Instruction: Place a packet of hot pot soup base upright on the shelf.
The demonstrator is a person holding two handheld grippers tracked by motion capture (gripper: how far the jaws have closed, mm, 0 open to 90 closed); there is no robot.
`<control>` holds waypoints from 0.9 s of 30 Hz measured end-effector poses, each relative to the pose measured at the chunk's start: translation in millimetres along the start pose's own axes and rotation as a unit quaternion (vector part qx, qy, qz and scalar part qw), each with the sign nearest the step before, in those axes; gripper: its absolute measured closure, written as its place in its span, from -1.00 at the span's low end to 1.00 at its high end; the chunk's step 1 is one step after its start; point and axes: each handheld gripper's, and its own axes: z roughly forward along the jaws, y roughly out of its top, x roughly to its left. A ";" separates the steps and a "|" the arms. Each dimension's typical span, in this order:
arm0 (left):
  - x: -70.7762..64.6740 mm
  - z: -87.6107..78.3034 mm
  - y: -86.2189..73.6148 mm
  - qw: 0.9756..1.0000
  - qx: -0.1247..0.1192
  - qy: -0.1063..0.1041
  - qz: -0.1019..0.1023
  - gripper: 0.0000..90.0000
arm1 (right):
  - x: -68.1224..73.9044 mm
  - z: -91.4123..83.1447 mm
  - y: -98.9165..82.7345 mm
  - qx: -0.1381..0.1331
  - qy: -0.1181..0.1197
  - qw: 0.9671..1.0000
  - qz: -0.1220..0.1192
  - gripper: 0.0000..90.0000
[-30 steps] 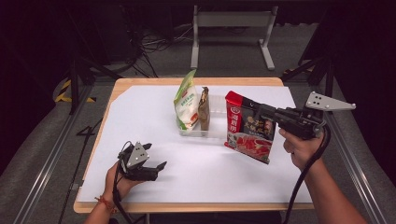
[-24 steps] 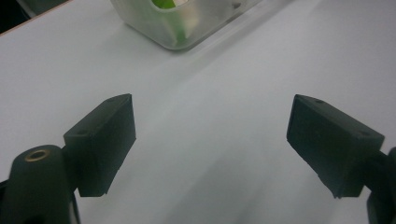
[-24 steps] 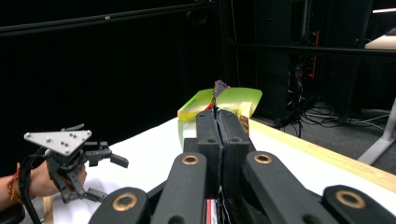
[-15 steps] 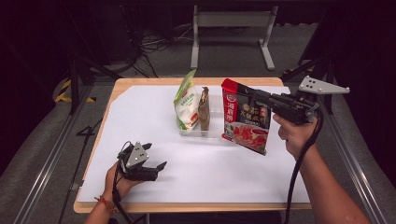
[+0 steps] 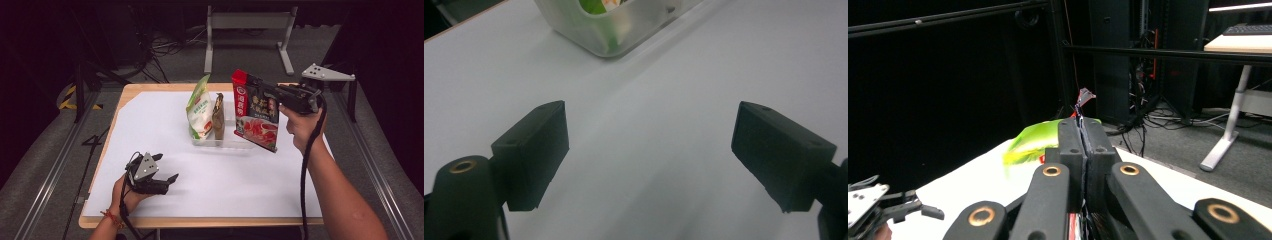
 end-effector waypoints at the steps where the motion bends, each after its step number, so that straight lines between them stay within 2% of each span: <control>1: -0.3 -0.2 0.0 1.000 -0.001 -0.001 0.001 -0.65 | 0.8 3.7 1.0 0.003 -0.005 1.000 -0.004 0.98; 2: -0.3 0.0 -0.1 1.000 0.000 -0.002 0.001 -0.65 | 1.7 8.5 2.0 0.005 -0.010 1.000 -0.010 0.98; 14: 0.2 0.3 -0.8 1.000 0.002 -0.003 0.002 -0.65 | -5.9 46.3 -0.3 0.020 -0.030 0.999 -0.006 0.97; 18: -0.2 1.4 -1.1 1.000 0.004 -0.005 0.003 -0.65 | -9.1 55.8 -2.8 0.021 -0.034 0.999 -0.003 0.97; 23: -0.3 1.6 -1.0 1.000 0.004 -0.005 0.003 -0.65 | -13.2 67.1 -5.2 0.024 -0.050 0.998 -0.006 0.97; 27: -0.2 1.6 -0.9 1.000 0.003 -0.004 0.003 -0.65 | -17.8 72.4 -6.0 0.022 -0.062 0.998 0.005 0.97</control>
